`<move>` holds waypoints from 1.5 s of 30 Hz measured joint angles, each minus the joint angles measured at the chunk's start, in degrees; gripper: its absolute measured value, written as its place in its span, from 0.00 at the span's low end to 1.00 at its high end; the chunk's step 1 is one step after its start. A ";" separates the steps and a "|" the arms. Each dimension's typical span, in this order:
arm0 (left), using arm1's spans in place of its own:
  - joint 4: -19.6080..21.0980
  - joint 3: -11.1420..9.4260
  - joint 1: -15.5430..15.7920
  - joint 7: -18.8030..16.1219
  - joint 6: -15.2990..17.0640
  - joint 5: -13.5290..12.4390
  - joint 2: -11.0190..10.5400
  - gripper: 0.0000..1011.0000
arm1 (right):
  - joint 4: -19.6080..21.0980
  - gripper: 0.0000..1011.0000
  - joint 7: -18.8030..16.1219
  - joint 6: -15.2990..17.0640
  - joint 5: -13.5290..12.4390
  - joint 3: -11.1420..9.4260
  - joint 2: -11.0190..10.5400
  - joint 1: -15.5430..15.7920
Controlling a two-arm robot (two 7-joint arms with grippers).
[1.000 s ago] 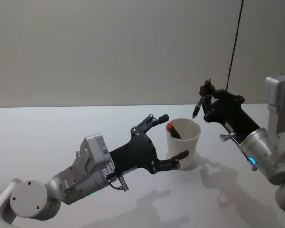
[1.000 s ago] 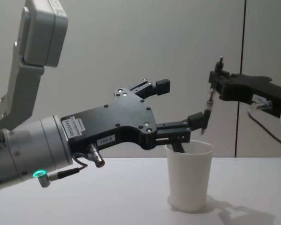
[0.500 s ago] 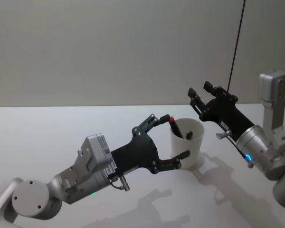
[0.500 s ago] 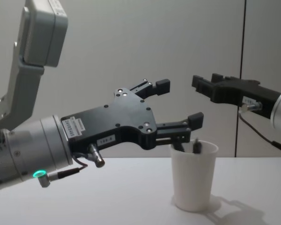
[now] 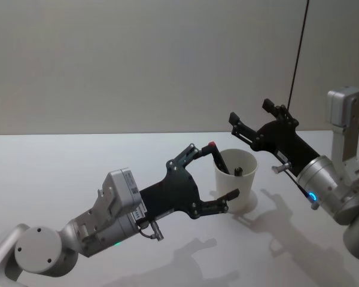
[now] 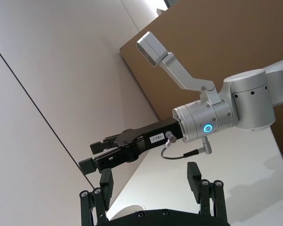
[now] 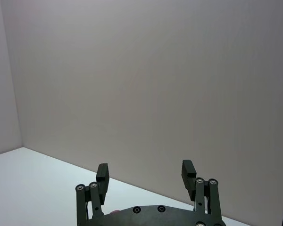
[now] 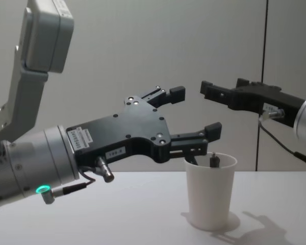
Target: Place the pen into the pen holder.
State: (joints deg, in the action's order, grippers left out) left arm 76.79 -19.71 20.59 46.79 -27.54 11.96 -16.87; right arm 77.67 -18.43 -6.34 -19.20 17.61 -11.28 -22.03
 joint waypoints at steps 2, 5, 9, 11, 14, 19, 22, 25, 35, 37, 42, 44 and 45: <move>0.00 0.00 0.00 0.00 0.00 0.00 0.00 0.99 | 0.00 0.96 -0.02 -0.08 -0.12 -0.03 0.00 -0.01; 0.00 0.00 0.00 0.00 0.00 0.00 0.00 0.99 | 0.33 0.99 0.02 -0.13 -0.25 -0.06 -0.05 0.15; 0.00 0.00 0.00 0.00 0.00 0.00 0.00 0.99 | 1.92 0.99 0.95 -0.16 -0.50 -0.08 -0.48 1.21; 0.00 0.00 0.00 0.00 0.00 0.00 0.00 0.99 | 2.80 0.99 1.37 -0.18 -0.56 -0.08 -0.73 1.80; 0.00 0.00 0.00 0.00 0.00 0.00 0.00 0.99 | 4.40 0.99 2.41 -0.23 -0.62 -0.09 -1.22 2.97; 0.00 0.00 0.00 0.00 0.00 0.00 0.00 0.99 | 7.58 0.99 4.35 -0.44 -0.70 -0.10 -2.29 5.42; 0.00 0.00 0.00 0.00 0.00 0.00 0.00 0.99 | 9.27 0.99 5.55 -0.62 -0.70 -0.11 -2.88 6.81; 0.00 0.00 0.00 0.00 0.00 0.01 0.00 0.99 | 11.13 0.99 7.12 -0.85 -0.57 -0.11 -3.54 8.35; 0.00 0.00 0.00 0.00 0.00 0.01 0.00 0.99 | 16.22 0.99 11.65 -1.61 0.19 -0.09 -5.57 13.17; 0.00 0.00 0.00 0.00 0.00 0.01 0.00 0.99 | 17.07 0.99 12.43 -1.74 0.32 -0.09 -5.94 14.05; 0.00 0.00 0.00 0.00 0.00 0.01 0.00 0.99 | 18.61 0.99 13.87 -2.01 0.57 -0.10 -6.58 15.59; 0.00 0.00 0.00 0.00 0.00 0.00 0.00 0.99 | 18.95 0.99 14.18 -2.06 0.62 -0.11 -6.72 15.93; 0.00 0.00 0.00 0.00 0.00 0.00 0.00 0.99 | 19.25 0.99 14.46 -2.10 0.67 -0.11 -6.85 16.22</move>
State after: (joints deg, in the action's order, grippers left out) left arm 76.79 -19.71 20.59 46.79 -27.54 11.97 -16.87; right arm 96.92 -3.97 -8.44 -18.52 17.50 -18.12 -5.81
